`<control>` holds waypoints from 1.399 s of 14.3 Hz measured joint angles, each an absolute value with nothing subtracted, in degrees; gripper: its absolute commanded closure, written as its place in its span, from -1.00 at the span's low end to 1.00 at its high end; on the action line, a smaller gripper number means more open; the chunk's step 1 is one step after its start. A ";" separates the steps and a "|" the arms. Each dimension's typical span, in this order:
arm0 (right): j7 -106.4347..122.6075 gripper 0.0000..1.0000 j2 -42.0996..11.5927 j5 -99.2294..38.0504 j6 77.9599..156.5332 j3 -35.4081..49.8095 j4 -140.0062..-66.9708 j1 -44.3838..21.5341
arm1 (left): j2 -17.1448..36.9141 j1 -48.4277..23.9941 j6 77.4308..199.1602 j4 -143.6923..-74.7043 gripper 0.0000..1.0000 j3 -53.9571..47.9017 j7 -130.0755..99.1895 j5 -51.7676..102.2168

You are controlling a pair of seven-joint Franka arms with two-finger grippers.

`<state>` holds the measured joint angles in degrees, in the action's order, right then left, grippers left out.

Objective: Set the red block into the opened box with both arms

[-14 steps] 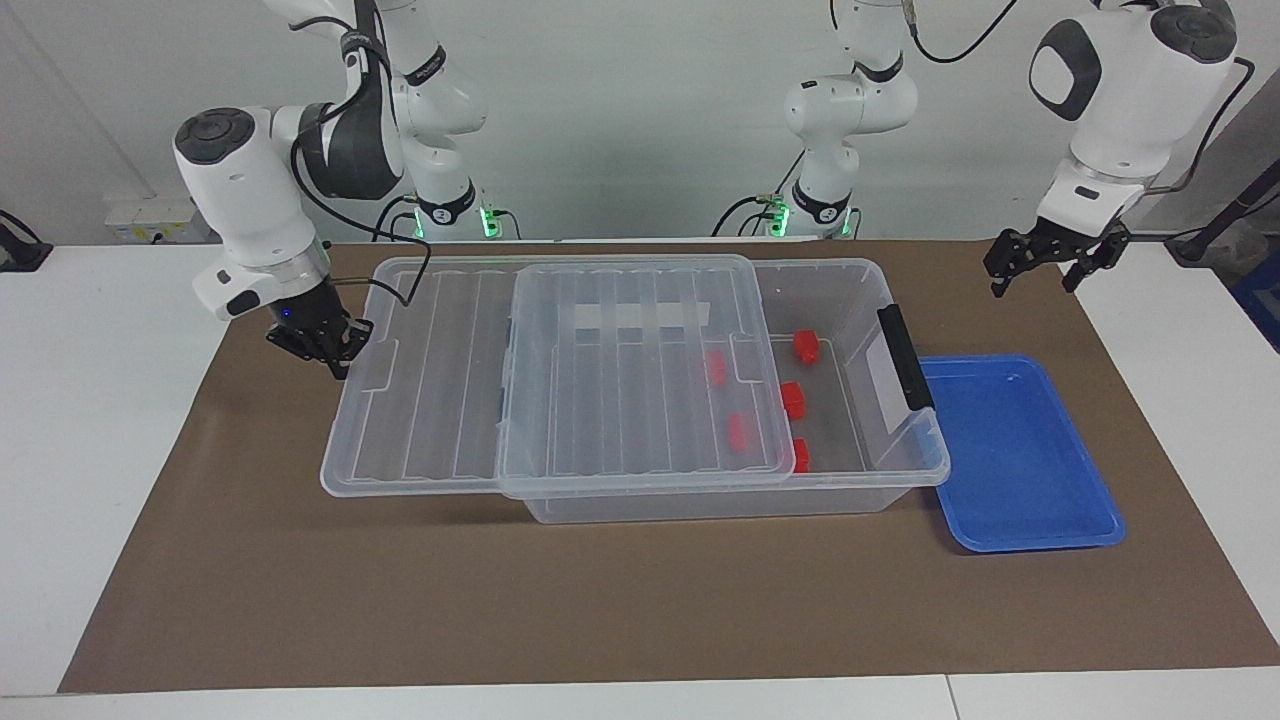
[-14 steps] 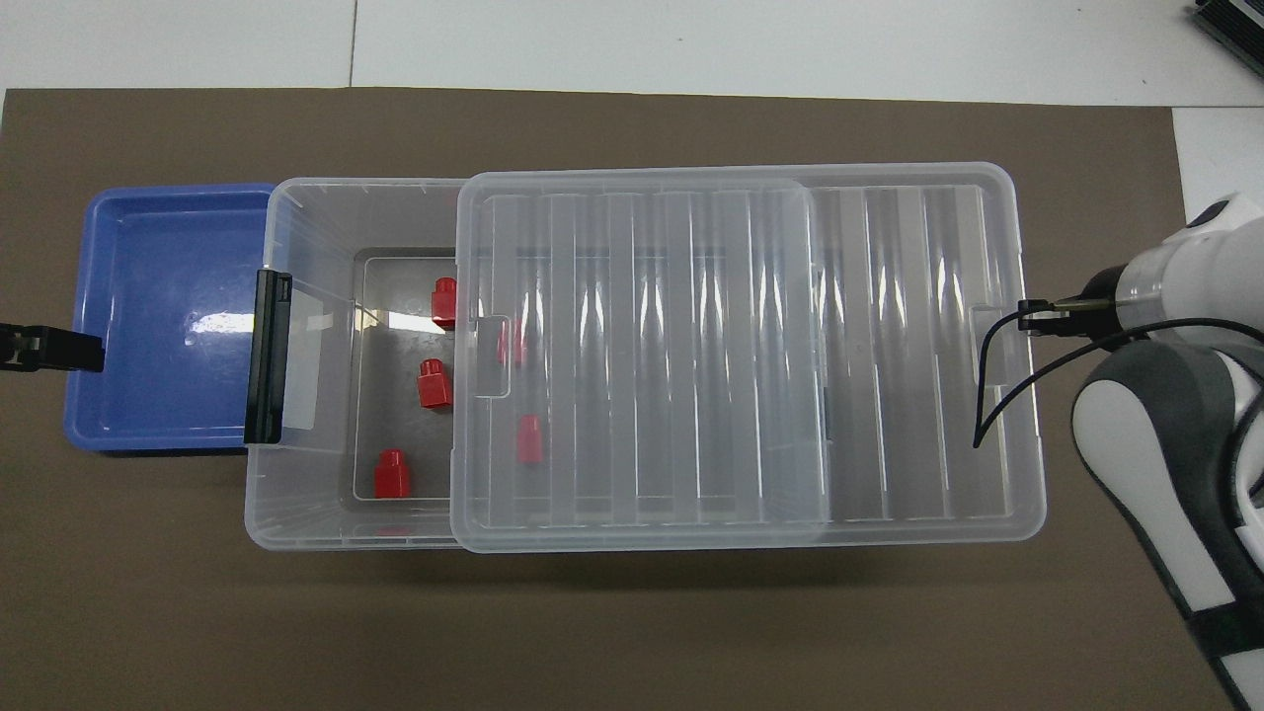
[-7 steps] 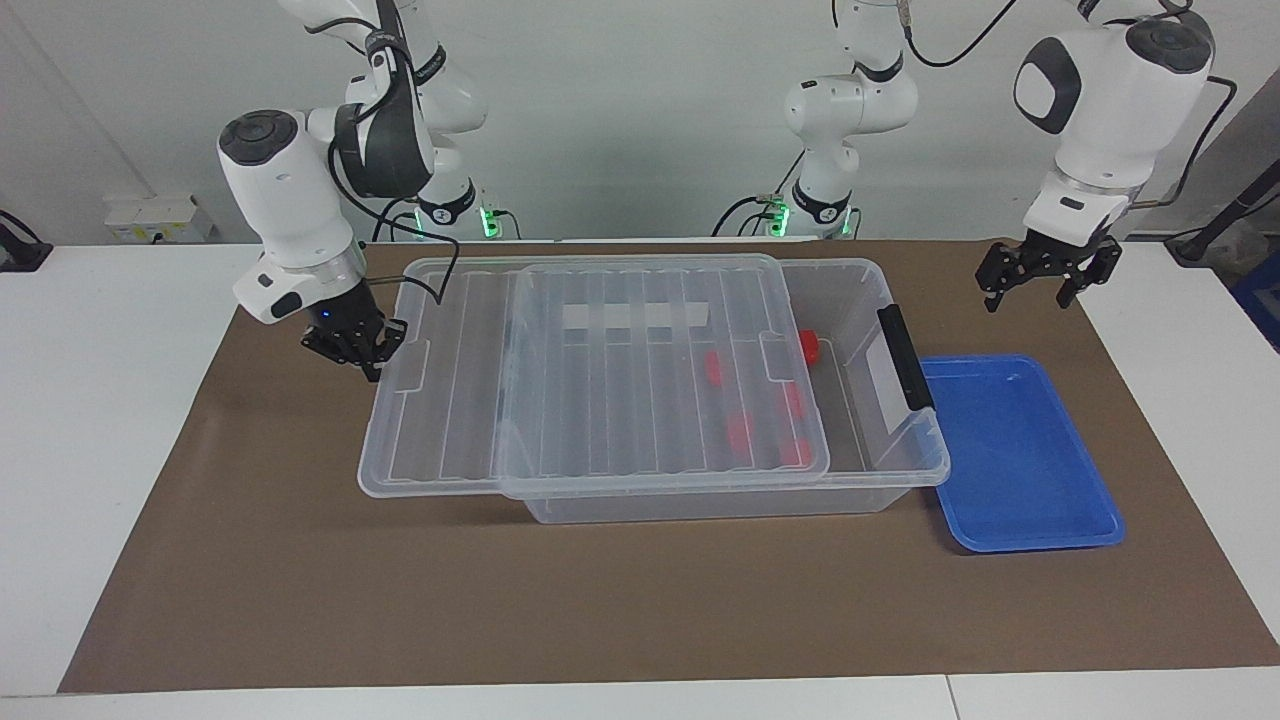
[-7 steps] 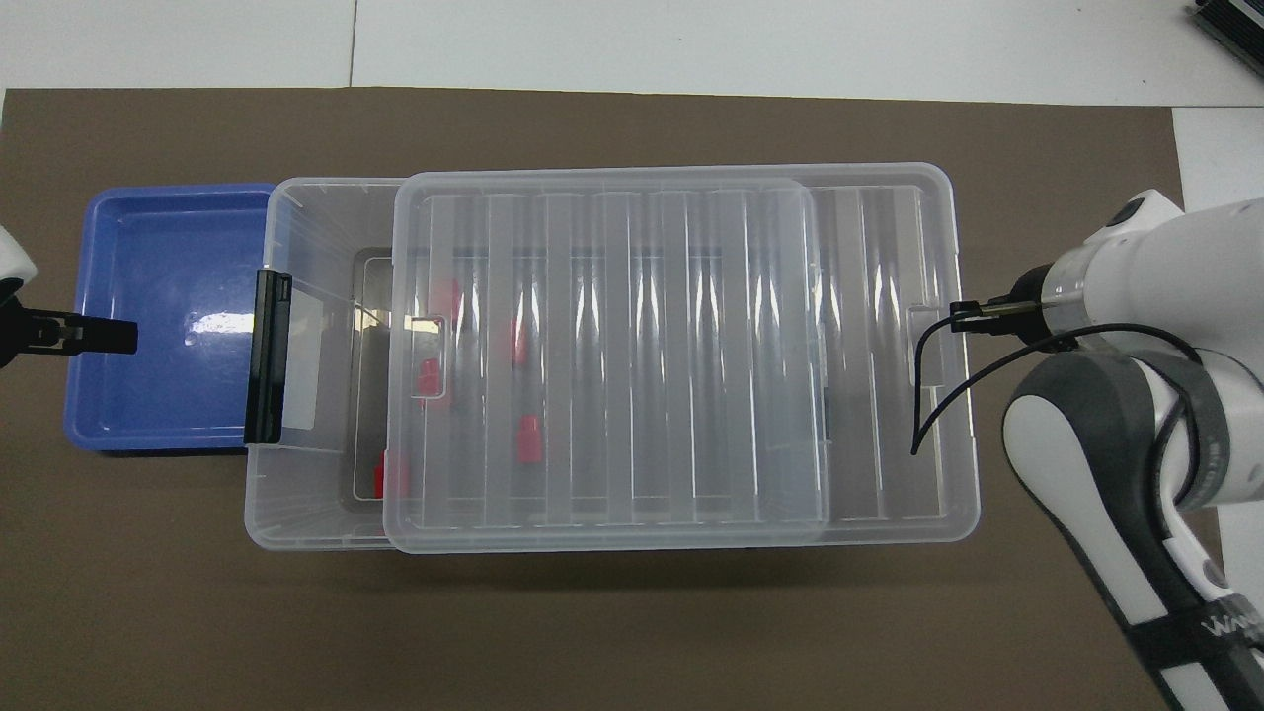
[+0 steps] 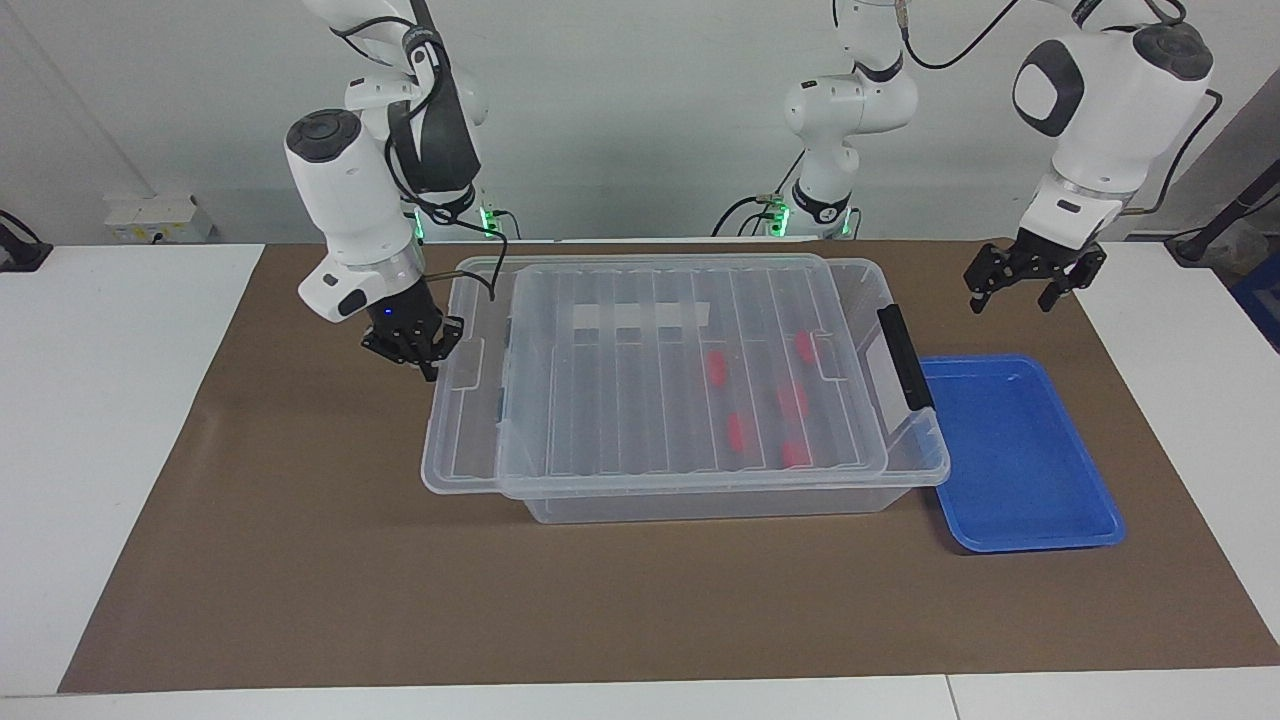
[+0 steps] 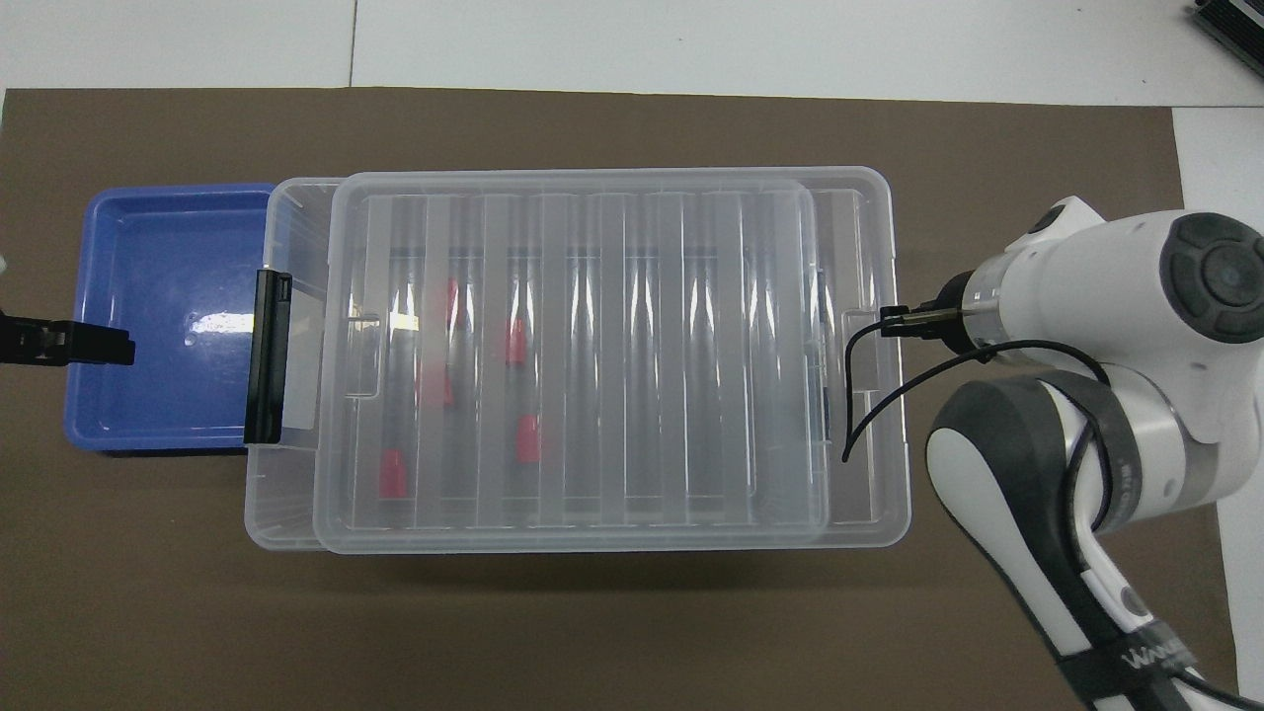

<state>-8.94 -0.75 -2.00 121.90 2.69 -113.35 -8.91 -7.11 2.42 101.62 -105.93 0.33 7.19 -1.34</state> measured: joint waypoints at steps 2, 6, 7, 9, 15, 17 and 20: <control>-10.77 1.00 -0.78 -1.99 121.98 2.69 -113.34 -10.90 | -7.19 2.44 93.74 -99.61 -1.00 0.36 7.19 -1.34; -11.08 1.00 -0.88 -2.02 122.74 2.71 -113.35 -12.13 | -6.23 2.38 88.89 -94.44 -1.00 0.15 7.24 -1.34; -11.08 1.00 -0.92 -2.02 122.75 2.70 -113.35 -12.13 | -5.21 2.36 88.84 -94.43 -1.00 -0.02 7.25 -1.34; -11.08 1.00 -0.99 -2.03 122.77 2.70 -113.35 -12.13 | -2.96 2.11 88.90 -94.42 -1.00 -0.32 7.38 -1.31; -11.08 1.00 -1.07 -2.04 122.91 2.70 -113.34 -12.13 | -2.63 1.75 88.90 -94.10 -1.00 -0.42 7.42 -1.28; -11.08 1.00 -1.08 -2.04 122.94 2.70 -113.32 -12.13 | -2.64 1.75 89.26 -94.10 -1.00 -0.42 7.53 -1.28; -11.08 1.00 -1.10 -2.04 123.01 2.71 -113.29 -12.46 | -2.64 1.66 90.57 -94.10 -1.00 -0.61 7.57 -1.28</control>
<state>-11.08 -1.10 -2.04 123.01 2.71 -113.29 -12.46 -2.64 1.66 90.57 -94.10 -0.61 7.57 -1.28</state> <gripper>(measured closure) 0.991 0.000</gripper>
